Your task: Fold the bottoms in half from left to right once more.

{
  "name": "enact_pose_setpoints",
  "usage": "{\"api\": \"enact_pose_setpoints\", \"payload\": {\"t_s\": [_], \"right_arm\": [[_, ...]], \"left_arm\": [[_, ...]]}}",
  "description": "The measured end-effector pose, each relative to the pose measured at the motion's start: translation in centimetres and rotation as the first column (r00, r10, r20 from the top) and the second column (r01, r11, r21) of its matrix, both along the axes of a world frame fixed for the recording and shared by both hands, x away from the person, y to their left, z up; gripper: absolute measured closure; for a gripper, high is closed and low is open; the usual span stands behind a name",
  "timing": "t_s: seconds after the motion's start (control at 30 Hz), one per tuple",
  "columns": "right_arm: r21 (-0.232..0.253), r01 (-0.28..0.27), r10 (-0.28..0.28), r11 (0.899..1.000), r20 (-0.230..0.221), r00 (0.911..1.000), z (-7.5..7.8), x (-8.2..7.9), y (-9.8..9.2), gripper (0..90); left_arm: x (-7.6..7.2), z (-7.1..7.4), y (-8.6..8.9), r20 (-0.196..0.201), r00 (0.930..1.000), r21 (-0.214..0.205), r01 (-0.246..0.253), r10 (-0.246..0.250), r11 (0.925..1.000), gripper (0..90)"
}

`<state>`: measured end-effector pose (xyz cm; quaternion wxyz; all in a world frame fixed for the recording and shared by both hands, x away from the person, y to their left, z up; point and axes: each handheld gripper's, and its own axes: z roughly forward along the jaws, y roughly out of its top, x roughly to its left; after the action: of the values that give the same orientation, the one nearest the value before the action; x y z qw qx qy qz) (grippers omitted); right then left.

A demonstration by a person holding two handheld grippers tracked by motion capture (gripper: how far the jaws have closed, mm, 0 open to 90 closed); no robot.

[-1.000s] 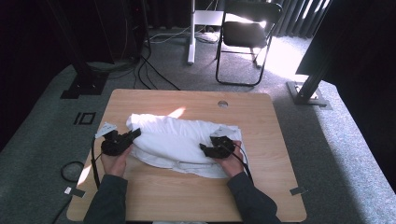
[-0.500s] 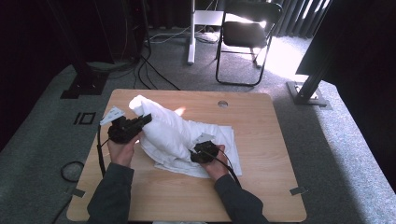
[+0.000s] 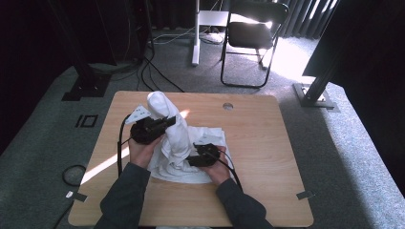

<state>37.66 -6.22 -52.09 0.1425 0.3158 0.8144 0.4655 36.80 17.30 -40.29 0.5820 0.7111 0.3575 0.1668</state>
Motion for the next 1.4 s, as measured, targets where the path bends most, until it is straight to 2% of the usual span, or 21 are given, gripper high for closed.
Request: {"api": "enact_pose_setpoints", "payload": {"t_s": [0.07, 0.1, 0.17, 0.27, 0.33, 0.43, 0.63, 0.73, 0.8, 0.83, 0.9, 1.0, 1.07, 1.13, 1.23, 1.3, 1.4], "right_arm": [[-0.011, 0.071, -0.07, 0.997, 0.059, 0.9958, 0.8, -0.6, -2.2, 34.5], [-0.015, 0.118, -0.116, 0.993, 0.068, 0.9909, 1.0, -0.7, -3.4, 34.6], [-0.01, 0.188, -0.188, 0.982, 0.046, 0.9811, 0.8, -0.5, -5.7, 34.7], [-0.012, 0.257, -0.257, 0.966, -0.009, 0.9663, -0.1, 0.0, -8.7, 35.0], [-0.017, 0.308, -0.309, 0.951, -0.046, 0.95, -0.6, 0.3, -10.2, 35.0], [-0.004, 0.346, -0.345, 0.938, -0.063, 0.9363, -0.7, 0.7, -11.6, 35.0], [0.027, 0.377, -0.376, 0.926, -0.045, 0.9257, 0.3, 0.7, -12.7, 35.1], [0.055, 0.38, -0.379, 0.923, -0.028, 0.925, 1.2, 0.4, -13.0, 35.1], [0.072, 0.377, -0.378, 0.923, -0.008, 0.9259, 2.0, 0.2, -13.1, 35.0], [0.091, 0.368, -0.37, 0.925, 0.003, 0.9291, 2.5, 0.0, -13.1, 35.0], [0.134, 0.336, -0.343, 0.932, 0.029, 0.9389, 3.6, -0.4, -13.0, 34.9], [0.185, 0.265, -0.284, 0.946, 0.08, 0.9555, 5.4, -1.3, -12.2, 32.8], [0.211, 0.208, -0.234, 0.955, 0.102, 0.967, 6.3, -1.6, -11.3, 30.4], [0.216, 0.161, -0.188, 0.963, 0.111, 0.9758, 6.9, -1.6, -10.4, 28.9], [0.153, 0.155, -0.17, 0.976, 0.093, 0.981, 6.7, -0.5, -8.8, 31.4], [0.115, 0.181, -0.187, 0.977, 0.043, 0.9814, 5.9, 0.7, -8.2, 39.1], [0.082, 0.167, -0.164, 0.983, -0.035, 0.9858, 4.3, 2.6, -7.9, 60.9]], "left_arm": [[0.0, -0.2, -0.2, -0.005, 1.0, -0.001, 0.007, -0.007, 1.0, 85.3], [0.0, -0.3, -0.4, -0.008, 0.9998, 0.005, 0.017, -0.017, 0.9999, 85.2], [0.0, -0.5, -1.0, -0.018, 0.999, 0.017, 0.04, -0.04, 0.999, 85.2], [-0.1, -1.3, -2.5, -0.033, 0.9959, 0.047, 0.085, -0.084, 0.9952, 85.1], [0.0, -2.2, -3.8, -0.052, 0.992, 0.063, 0.118, -0.115, 0.991, 85.0], [0.1, -4.1, -5.9, -0.092, 0.9823, 0.089, 0.171, -0.163, 0.9812, 84.9], [-0.1, -8.6, -9.5, -0.194, 0.9565, 0.138, 0.247, -0.218, 0.9592, 84.6], [-0.2, -10.4, -10.6, -0.233, 0.9462, 0.175, 0.268, -0.224, 0.9475, 84.4], [-0.1, -11.2, -11.0, -0.253, 0.9418, 0.191, 0.273, -0.222, 0.9427, 84.3], [0.0, -11.6, -11.1, -0.261, 0.9396, 0.193, 0.275, -0.221, 0.9419, 84.3], [0.2, -12.0, -11.3, -0.271, 0.9379, 0.194, 0.273, -0.216, 0.9423, 84.3], [0.2, -12.0, -11.6, -0.27, 0.9394, 0.206, 0.271, -0.212, 0.9402, 84.0], [0.2, -12.0, -11.6, -0.264, 0.9408, 0.214, 0.272, -0.213, 0.938, 83.6], [0.1, -12.0, -11.5, -0.263, 0.9414, 0.21, 0.269, -0.211, 0.9398, 83.5], [-0.1, -11.8, -11.5, -0.253, 0.9449, 0.215, 0.264, -0.208, 0.9401, 82.8], [-0.3, -11.7, -11.4, -0.244, 0.9475, 0.221, 0.262, -0.207, 0.9394, 81.7], [-0.5, -11.4, -11.2, -0.236, 0.9496, 0.216, 0.258, -0.206, 0.9417, 78.7]]}}
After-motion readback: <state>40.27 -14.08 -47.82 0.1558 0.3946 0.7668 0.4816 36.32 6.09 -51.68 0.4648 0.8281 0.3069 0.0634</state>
